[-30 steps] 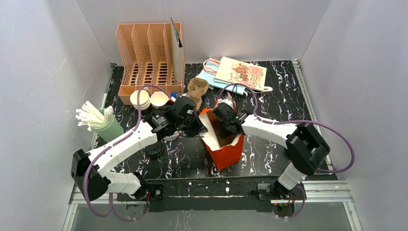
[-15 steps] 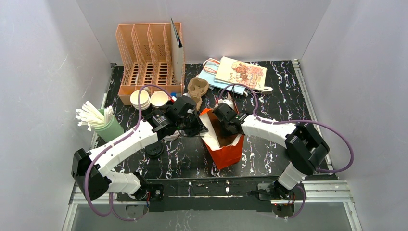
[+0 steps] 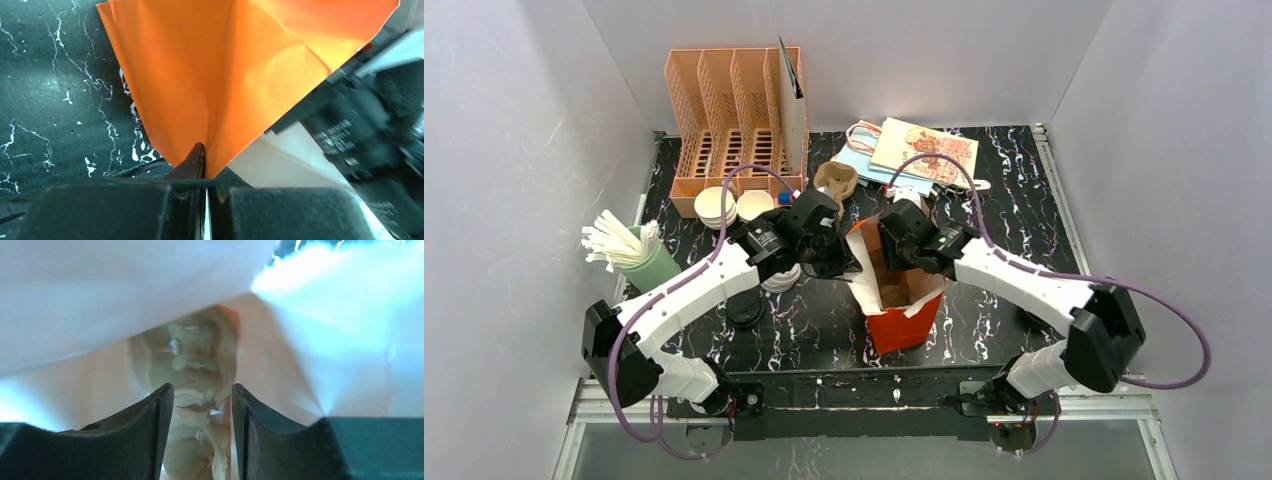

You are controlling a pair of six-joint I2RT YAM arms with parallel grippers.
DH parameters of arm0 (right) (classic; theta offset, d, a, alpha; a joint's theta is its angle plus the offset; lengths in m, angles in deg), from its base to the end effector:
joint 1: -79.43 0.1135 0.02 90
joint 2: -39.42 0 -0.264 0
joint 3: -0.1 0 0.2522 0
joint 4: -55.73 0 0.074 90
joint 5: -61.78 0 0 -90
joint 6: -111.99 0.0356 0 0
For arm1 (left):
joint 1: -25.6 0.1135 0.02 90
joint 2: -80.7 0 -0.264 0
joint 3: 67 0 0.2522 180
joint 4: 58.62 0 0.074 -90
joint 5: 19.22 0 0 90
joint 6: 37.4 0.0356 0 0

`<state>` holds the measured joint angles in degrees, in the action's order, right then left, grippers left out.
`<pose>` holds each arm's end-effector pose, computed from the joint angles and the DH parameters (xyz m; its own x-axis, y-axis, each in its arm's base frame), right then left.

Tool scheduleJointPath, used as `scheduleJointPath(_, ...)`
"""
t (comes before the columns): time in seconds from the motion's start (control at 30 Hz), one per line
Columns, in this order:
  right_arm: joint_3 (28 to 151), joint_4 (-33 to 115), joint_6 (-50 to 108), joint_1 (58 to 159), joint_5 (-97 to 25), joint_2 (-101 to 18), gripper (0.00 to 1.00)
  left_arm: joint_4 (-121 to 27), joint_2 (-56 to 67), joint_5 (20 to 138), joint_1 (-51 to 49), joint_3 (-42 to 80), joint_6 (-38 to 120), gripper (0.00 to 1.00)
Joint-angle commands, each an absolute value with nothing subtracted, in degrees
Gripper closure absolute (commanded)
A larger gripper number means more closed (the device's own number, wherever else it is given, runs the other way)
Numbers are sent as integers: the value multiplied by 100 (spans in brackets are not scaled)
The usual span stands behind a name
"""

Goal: Pack the takeout coffee
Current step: Adjust the cup tray in the takeout bag.

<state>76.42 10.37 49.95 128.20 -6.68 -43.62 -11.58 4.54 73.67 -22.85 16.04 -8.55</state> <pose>0.2104 0.2202 0.2615 -0.7175 -0.1570 -0.6786 -0.2428 0.9695 0.0323 0.1916 -0.2189 0.3294 -0.8834 -0.3221 -0.3403 -0.0017 0.7285 -0.6851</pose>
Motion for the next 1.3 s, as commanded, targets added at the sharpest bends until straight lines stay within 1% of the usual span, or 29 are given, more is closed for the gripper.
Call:
scheduleJointPath(0.0,7852,1089,4703,12844,-640,-3842,43,-779,282,7537,-2300,1988,-388,100)
scheduleJointPath(0.07,7796,1146,4686,12840,-694,-3710,43,-810,266,7528,-2300,2100,-248,100)
scheduleJointPath(0.2,7749,1237,4710,12836,-814,-3656,60,-854,298,7484,-2300,2261,-15,100)
scheduleJointPath(0.3,7765,1256,4738,12833,-998,-3750,76,-909,334,7535,-2302,2350,116,100)
scheduleJointPath(0.47,7720,1232,4845,12865,-1374,-3957,97,-911,297,7645,-2300,2473,287,100)
scheduleJointPath(0.5,7602,1253,4900,12903,-1301,-3993,99,-908,278,7672,-2300,2473,305,100)
scheduleJointPath(0.67,7005,1602,4943,13123,-950,-4038,99,-1070,210,7793,-2302,2200,448,100)
scheduleJointPath(0.83,6541,2163,5108,13173,-1128,-4183,99,-1170,250,7964,-2189,1859,520,100)
scheduleJointPath(0.93,6448,2273,5278,13198,-1285,-4525,99,-1172,239,8141,-2108,1718,443,100)
scheduleJointPath(1.07,6505,2026,5371,13216,-1193,-5043,99,-1145,272,8175,-2072,1609,370,100)
scheduleJointPath(1.27,6384,2010,5376,13217,-1125,-5096,99,-1102,227,8272,-2037,1534,328,100)
